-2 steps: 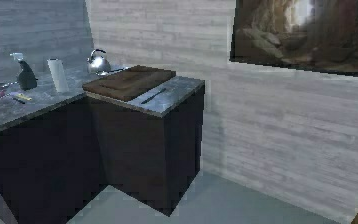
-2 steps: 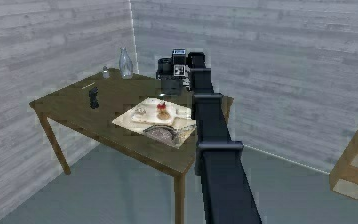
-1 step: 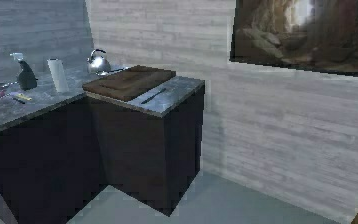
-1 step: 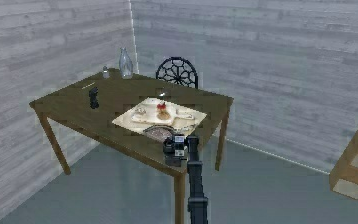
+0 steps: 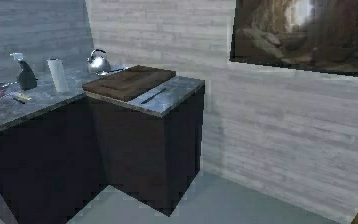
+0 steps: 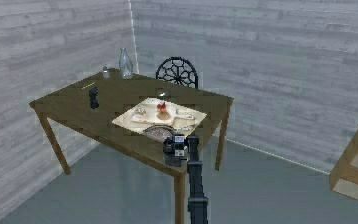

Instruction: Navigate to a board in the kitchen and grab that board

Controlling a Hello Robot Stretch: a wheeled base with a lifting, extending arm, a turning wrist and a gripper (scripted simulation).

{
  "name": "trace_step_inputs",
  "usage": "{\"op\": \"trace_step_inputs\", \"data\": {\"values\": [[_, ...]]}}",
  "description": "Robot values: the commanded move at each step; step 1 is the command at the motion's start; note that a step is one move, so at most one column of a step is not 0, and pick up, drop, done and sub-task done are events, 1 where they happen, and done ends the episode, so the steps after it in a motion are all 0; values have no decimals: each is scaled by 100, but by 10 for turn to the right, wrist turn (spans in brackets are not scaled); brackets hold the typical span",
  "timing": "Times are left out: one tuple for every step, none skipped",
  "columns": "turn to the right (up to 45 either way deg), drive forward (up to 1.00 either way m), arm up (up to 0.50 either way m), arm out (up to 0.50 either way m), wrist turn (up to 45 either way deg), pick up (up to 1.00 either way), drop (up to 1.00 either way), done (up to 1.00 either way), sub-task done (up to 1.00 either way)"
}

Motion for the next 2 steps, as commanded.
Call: {"op": "trace_step_inputs", "data": {"values": [[0, 0, 10, 0, 0, 0, 0, 0, 0], [0, 0, 0, 0, 0, 0, 0, 100, 0]]}}
